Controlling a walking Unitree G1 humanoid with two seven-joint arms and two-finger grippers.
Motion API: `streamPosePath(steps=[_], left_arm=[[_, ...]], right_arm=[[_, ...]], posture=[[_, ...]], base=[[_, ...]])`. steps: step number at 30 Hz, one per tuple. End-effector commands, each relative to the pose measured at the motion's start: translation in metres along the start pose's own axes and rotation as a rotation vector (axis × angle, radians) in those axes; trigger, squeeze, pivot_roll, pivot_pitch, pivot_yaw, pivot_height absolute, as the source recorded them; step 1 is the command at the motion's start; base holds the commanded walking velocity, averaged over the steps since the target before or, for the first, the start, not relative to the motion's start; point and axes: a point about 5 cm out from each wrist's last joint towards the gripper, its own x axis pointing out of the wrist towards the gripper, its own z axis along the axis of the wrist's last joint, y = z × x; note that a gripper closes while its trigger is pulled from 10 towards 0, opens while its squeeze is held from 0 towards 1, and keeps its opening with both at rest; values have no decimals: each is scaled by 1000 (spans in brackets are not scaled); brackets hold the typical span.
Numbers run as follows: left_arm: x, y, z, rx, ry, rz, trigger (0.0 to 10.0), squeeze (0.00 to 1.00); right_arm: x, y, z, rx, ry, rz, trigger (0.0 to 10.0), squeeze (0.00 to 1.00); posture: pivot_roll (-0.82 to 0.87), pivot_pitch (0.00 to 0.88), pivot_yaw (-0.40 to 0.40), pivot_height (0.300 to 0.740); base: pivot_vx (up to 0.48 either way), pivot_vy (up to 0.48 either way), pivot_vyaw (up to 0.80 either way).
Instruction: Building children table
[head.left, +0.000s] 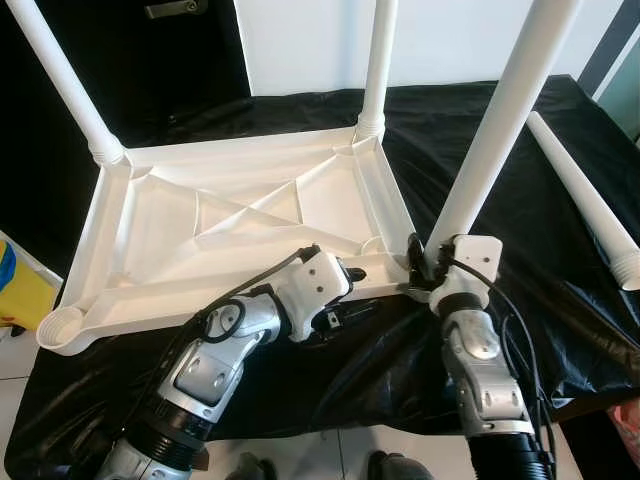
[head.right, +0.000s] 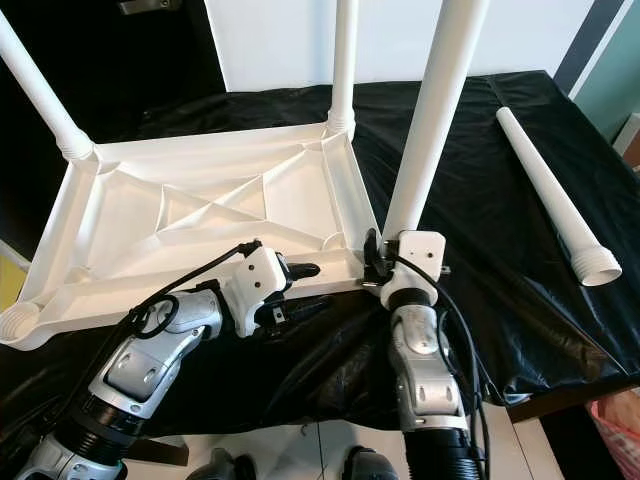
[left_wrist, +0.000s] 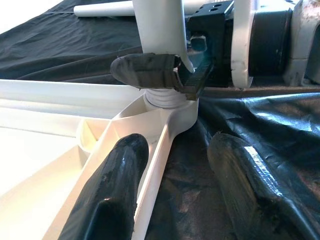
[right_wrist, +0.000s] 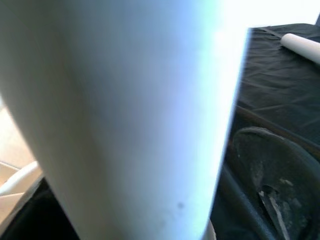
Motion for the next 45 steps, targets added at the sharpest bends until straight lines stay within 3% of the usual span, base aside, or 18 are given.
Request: streamPosePath(steps=[1,5,8,9,10,14,15,18,22,30,31,32,33,34,41,42,44,45], left_arm=[[-3,2,-3,-5,11,54,10000,0],[-3,1,-4,-5,13,53,10000,0],[-4,0,-4,-9,16,44,10000,0],[-4,-1,-4,-11,17,40,10000,0],[-4,-1,-4,-16,16,33,10000,0],[-5,-2,-4,-30,9,23,10000,0],[-5,-2,-3,-42,3,15,10000,0],[-5,-2,-3,-42,3,15,10000,0],[-3,-2,-3,-56,3,9,10000,0],[-2,-1,-3,-59,1,11,10000,0],[-1,-1,-3,-57,0,13,10000,0],[-1,-1,-2,-57,-1,15,10000,0],[-1,-1,-2,-57,-1,15,10000,0],[-1,-1,-2,-56,-2,18,10000,0],[-1,-2,-2,-57,-3,23,10000,0],[0,-2,-2,-59,-4,24,10000,0],[0,-3,-2,-61,-4,24,10000,0],[0,-3,-3,-62,-4,24,10000,0]], right_arm=[[-4,-4,-4,6,14,33,10000,1000],[-4,-6,-4,6,3,73,10000,1000],[-4,-11,0,6,-16,208,10000,1000],[-2,-14,1,-7,-18,266,10000,427],[-1,-17,2,-3,-16,320,10000,0],[3,-19,2,-12,-9,390,10000,0],[9,-18,2,-48,-7,472,10000,0],[9,-18,2,-48,-7,472,10000,0],[17,-11,0,-93,-2,587,10000,0],[24,-4,1,-134,-16,649,10000,0],[26,-4,2,-137,-22,668,7333,0],[27,-5,2,-136,-24,682,3451,0],[27,-5,2,-136,-24,682,3451,0],[27,-7,-1,-137,-14,688,0,0],[23,-13,-8,-136,14,682,0,0],[21,-17,-11,-129,28,655,549,0],[20,-20,-14,-125,39,636,549,0],[19,-22,-16,-129,52,613,10000,0]], posture=[[-100,137,34,740],[-99,136,35,740],[-96,138,37,740],[-96,134,38,740],[-96,134,38,740],[-96,132,39,740],[-95,128,38,740],[-95,128,38,740],[-87,109,34,740],[-81,98,27,740],[-82,97,27,740],[-81,93,23,740],[-81,93,23,740],[-80,91,19,740],[-85,85,13,740],[-87,85,13,740],[-87,85,13,740],[-93,86,11,740]], base=[[0,0,0],[0,0,0],[0,0,0],[0,0,0],[0,0,0],[0,0,0],[0,0,0],[0,0,0],[0,0,0],[0,0,0],[0,0,0],[0,0,0],[0,0,0],[0,0,0],[0,0,0],[0,0,0],[0,0,0],[0,0,0]])
